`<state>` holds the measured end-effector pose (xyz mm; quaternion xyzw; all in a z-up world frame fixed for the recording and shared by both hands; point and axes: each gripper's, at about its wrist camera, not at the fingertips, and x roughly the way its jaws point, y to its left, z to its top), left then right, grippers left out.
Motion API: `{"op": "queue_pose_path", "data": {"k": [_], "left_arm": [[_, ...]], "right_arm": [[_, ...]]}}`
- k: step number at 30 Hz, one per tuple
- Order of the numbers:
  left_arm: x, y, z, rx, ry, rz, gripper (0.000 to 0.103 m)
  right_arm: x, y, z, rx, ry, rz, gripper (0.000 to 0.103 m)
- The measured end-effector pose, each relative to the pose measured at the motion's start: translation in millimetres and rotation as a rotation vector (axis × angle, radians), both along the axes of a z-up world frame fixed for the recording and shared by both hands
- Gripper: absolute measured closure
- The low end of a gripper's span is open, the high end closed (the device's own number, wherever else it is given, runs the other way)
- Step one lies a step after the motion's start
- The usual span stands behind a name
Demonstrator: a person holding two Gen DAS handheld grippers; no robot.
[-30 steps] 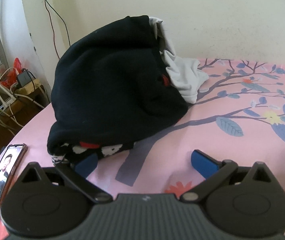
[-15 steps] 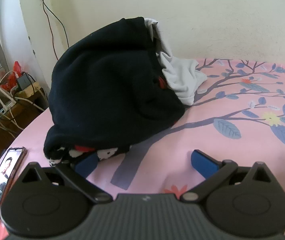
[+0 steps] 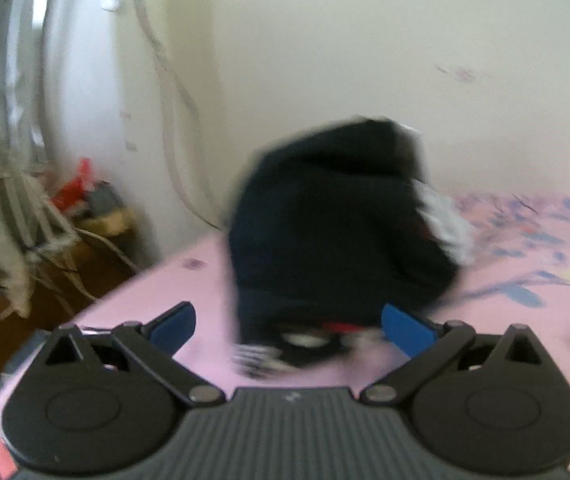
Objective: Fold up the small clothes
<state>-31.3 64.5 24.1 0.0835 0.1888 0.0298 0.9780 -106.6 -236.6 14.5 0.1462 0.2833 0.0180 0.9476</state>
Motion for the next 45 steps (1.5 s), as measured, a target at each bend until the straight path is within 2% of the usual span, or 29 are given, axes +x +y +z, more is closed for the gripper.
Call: {"op": "queue_pose_path", "data": {"k": [1,2,5,7,10,12,13,14,15,17,18,21,24,26,28,30,32,34,37,39,40,42,43,45], "left_arm": [[2.4,11.6,0.9,-0.023,-0.008,0.020,0.001],[5.3,20.5,3.2,-0.053,-0.011,0.035,0.004],[14.0,45.1,1.2,-0.188,0.001,0.057,0.006],[16.0,51.1,-0.9,-0.228,0.015,0.048,0.008],[17.6,56.7,0.6,-0.262,0.002,0.040,0.008],[20.5,61.7,-1.7,-0.292,0.006,0.049,0.008],[18.9,64.7,-2.2,-0.306,0.001,0.057,0.008],[17.4,67.0,-2.3,-0.314,-0.005,0.064,0.010],[16.1,68.7,-2.4,-0.321,-0.008,0.069,0.012],[16.4,70.9,-2.4,-0.335,-0.009,0.068,0.013],[16.2,71.9,-2.5,-0.340,-0.012,0.068,0.014],[16.6,73.8,-2.9,-0.350,-0.018,0.074,0.015],[15.3,74.7,-2.3,-0.358,-0.030,0.068,0.015],[14.6,74.3,-2.0,-0.355,-0.037,0.061,0.015],[12.8,74.1,-1.1,-0.361,-0.048,0.038,0.015],[10.6,71.2,0.3,-0.352,-0.064,0.007,0.015],[5.6,62.6,3.4,-0.307,-0.088,-0.023,0.015],[-2.2,51.7,9.9,-0.269,-0.113,-0.050,0.017],[-11.7,37.3,24.7,-0.312,-0.116,-0.133,0.017],[-11.3,24.3,32.9,-0.348,-0.080,-0.223,0.017],[-8.6,13.2,36.5,-0.365,-0.049,-0.283,0.016],[-0.5,-9.1,41.3,-0.387,0.020,-0.371,0.015],[5.8,-23.8,43.8,-0.400,0.063,-0.422,0.015],[19.1,-54.8,46.9,-0.417,0.121,-0.512,0.012]], "right_arm": [[5.1,3.0,10.1,0.013,-0.032,0.031,0.030],[12.8,7.4,22.2,0.027,-0.064,0.086,0.041],[53.1,35.5,64.9,-0.005,-0.147,0.176,0.040],[89.5,59.9,85.6,-0.066,-0.174,0.223,0.040],[153.3,99.7,100.0,-0.124,-0.158,0.277,0.038],[194.0,123.1,95.8,-0.158,-0.109,0.275,0.040],[210.5,130.5,90.3,-0.167,-0.089,0.283,0.048],[223.5,138.7,87.1,-0.195,-0.084,0.273,0.086],[236.8,145.4,83.9,-0.222,-0.075,0.255,0.103],[253.2,141.2,85.8,-0.163,-0.046,0.178,0.103],[254.7,135.4,93.5,-0.128,-0.067,0.142,0.103],[239.3,102.8,136.0,-0.096,-0.189,0.037,0.103],[207.3,67.5,180.0,-0.103,-0.268,-0.039,0.103],[174.4,48.7,212.1,-0.179,-0.350,-0.073,0.103],[137.0,25.6,240.9,-0.208,-0.413,-0.123,0.103],[105.7,3.5,260.4,-0.199,-0.401,-0.126,0.103],[77.9,-10.9,264.4,-0.214,-0.325,-0.097,0.103],[54.7,-19.4,249.7,-0.206,-0.184,-0.016,0.103],[-5.8,-22.6,199.9,-0.218,-0.001,0.126,0.103],[-44.4,-27.0,158.0,-0.111,0.112,0.213,0.103],[-58.8,-36.7,133.7,-0.035,0.173,0.255,0.098],[-88.2,-48.6,106.3,0.036,0.215,0.287,0.093],[-101.8,-59.5,97.9,0.043,0.208,0.238,0.090],[-122.7,-87.0,86.6,0.082,0.167,0.119,0.072]]}}
